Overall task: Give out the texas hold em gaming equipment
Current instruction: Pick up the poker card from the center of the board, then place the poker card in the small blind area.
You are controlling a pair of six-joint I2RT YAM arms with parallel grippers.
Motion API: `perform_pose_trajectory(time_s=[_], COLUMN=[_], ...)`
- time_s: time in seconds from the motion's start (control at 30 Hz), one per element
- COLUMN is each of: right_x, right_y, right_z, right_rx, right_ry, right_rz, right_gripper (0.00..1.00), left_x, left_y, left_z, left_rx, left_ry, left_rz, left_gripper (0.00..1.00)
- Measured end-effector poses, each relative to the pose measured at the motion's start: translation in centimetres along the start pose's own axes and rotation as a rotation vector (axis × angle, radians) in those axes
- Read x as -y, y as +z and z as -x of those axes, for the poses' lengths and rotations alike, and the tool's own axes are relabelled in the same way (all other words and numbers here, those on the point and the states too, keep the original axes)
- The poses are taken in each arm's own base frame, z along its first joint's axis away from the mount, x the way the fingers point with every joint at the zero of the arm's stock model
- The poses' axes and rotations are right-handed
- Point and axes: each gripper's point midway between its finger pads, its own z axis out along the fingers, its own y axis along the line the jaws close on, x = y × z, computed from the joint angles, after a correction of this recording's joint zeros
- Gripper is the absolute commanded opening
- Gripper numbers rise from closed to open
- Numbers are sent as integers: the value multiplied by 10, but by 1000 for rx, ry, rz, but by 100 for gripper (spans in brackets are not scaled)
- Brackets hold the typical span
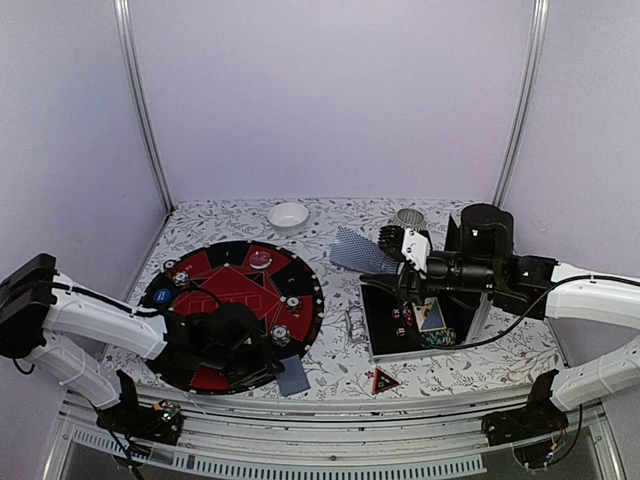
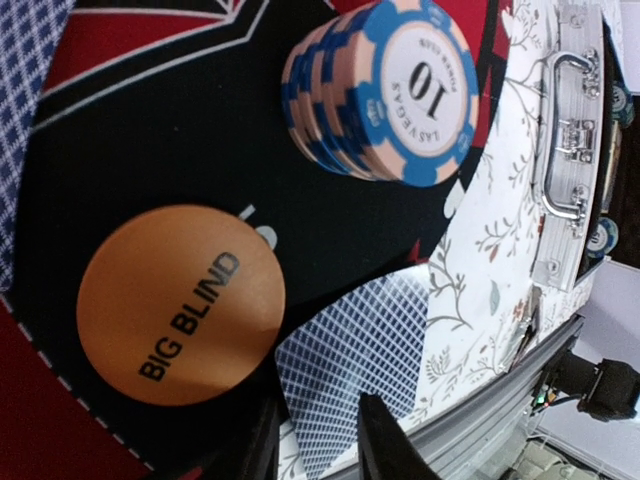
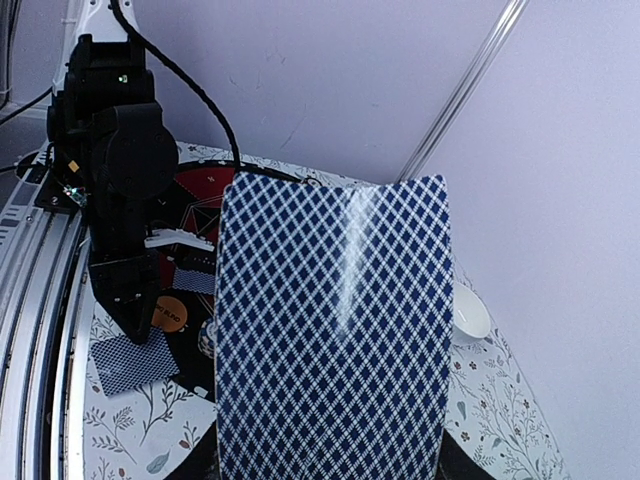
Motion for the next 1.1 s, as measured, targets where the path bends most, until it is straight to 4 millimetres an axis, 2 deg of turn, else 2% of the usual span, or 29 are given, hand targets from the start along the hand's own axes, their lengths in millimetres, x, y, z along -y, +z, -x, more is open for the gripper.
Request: perform_pose_trajectory(time_s=[0.17, 0.27, 0.57, 0.7, 0.8, 0.93, 1.0, 1.07, 1.1], right_x=[0, -2, -3, -3, -3, -2, -2, -2, -3], right_y=[-2, -2, -2, -2, -2, -2, -2, -2, -2], right_z=[3, 2, 2, 2, 2, 2, 1, 1, 1], right_rx=[9, 8, 11, 11, 11, 9, 8, 6, 5], right_ry=[-2, -1, -1, -2, -2, -3, -4, -4, -4], right_rz=[3, 8, 13, 13, 12, 11, 10, 10, 11], right_gripper=[43, 43, 43, 43, 43, 43, 43, 43, 43], left_x=[1, 3, 11, 27, 51, 79, 81, 74, 65], left_y=[6, 10, 14, 7, -9, -46, -67, -92, -107], left_z=[1, 1, 3, 8, 15, 32, 49, 77, 96], left_rx=[3, -3, -3, 13, 44, 119, 172, 252, 309], left_ry=[3, 5, 62, 126, 173, 190, 166, 114, 70], left_rz=[-10, -18, -36, -64, -124, -228, -252, -264, -263], left_gripper=[13, 0, 0, 0, 0, 0, 0, 0, 0])
